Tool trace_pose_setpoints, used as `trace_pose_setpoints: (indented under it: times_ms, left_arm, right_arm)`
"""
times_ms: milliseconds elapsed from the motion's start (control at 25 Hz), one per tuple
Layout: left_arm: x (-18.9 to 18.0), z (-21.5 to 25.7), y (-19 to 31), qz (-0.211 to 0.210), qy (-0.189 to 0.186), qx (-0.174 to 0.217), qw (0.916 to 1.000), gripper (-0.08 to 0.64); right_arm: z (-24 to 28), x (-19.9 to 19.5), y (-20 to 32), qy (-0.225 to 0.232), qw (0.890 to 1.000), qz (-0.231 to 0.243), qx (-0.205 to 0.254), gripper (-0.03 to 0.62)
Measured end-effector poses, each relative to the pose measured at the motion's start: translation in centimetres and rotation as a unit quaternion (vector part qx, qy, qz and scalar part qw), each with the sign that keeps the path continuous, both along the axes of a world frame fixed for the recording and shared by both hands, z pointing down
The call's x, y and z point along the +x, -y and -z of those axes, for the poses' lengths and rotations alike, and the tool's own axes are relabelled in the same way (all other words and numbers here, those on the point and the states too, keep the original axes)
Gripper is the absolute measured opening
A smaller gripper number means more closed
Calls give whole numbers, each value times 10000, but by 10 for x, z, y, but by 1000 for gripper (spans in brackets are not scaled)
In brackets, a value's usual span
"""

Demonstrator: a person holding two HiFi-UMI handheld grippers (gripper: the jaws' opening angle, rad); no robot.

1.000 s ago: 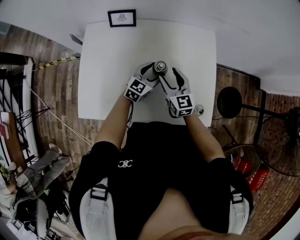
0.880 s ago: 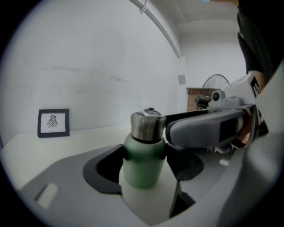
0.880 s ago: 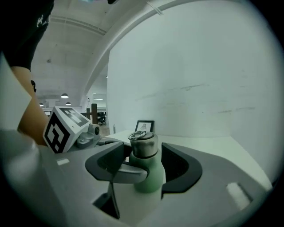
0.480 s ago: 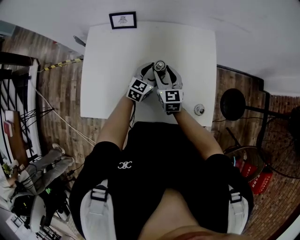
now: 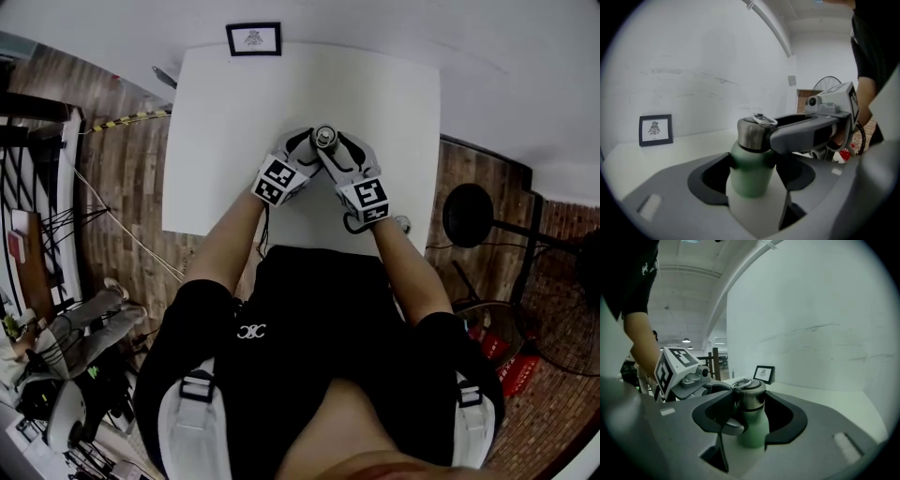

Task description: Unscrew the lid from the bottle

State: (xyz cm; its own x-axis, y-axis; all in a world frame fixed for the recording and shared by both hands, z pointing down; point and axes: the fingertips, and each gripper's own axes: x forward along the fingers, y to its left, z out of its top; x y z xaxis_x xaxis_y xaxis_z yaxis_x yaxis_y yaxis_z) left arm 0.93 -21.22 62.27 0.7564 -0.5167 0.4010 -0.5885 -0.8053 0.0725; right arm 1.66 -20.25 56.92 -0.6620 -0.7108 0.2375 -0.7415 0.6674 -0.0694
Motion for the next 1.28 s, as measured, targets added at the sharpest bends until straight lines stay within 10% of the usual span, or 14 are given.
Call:
trace_pose_setpoints:
  times_ms: [280,560,800,960,1280]
  left_arm:
    - [-1,3,-3,-234,-41,-41,9997,359]
    - [2,-1,-4,-562,97,63,9983,357]
    - [3,0,-3,-616,72,78,9980,357]
    - [3,0,-3,-663,32,82,9978,359]
    - [1,7,-9,-629,-30,141,9979,359]
  right_arm:
    - [3,-4,2,-277,9837,1777,-27,213]
    - [-2,-4,2,-1133,9151,3865,-189,212]
    - [0,-4,3,-1493,8748,4590,-422,212]
    - [1,-4,3,-1679,8856,4309,-442,213]
    - [10,6,-20,-873,9728,2139,-136,238]
